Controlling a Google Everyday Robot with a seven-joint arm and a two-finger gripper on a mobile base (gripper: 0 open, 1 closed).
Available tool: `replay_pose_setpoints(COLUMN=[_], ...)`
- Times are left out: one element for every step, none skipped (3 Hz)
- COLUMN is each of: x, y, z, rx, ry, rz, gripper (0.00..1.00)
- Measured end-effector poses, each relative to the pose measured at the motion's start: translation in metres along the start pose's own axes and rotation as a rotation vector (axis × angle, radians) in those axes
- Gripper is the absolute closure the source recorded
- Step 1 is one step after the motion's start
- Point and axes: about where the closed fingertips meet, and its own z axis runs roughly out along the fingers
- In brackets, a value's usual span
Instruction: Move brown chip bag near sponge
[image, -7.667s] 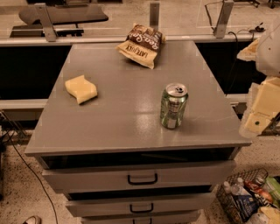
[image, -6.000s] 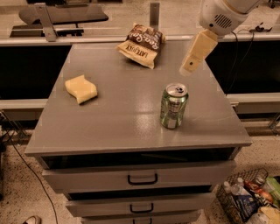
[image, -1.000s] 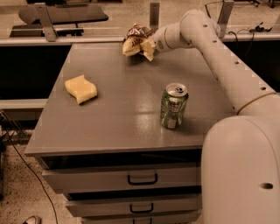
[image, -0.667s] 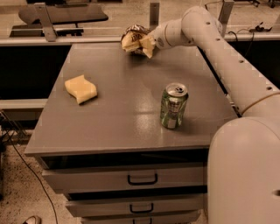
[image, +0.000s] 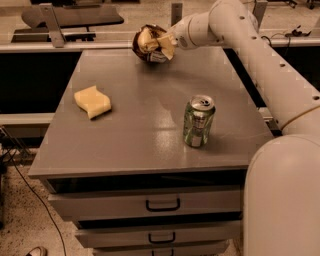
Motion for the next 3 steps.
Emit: replay_pose_setpoints(x=[-0.017,-0.055,-0.068], y=[0.014,0.062,0.125], z=[-0.007,-0.032,-0.05], rx=[-0.024,-0.102,-0.215], ry=[-0.033,-0.094,-0.127], rz=[-0.071,-0.247,-0.443], gripper=[1.0,1.0,1.0])
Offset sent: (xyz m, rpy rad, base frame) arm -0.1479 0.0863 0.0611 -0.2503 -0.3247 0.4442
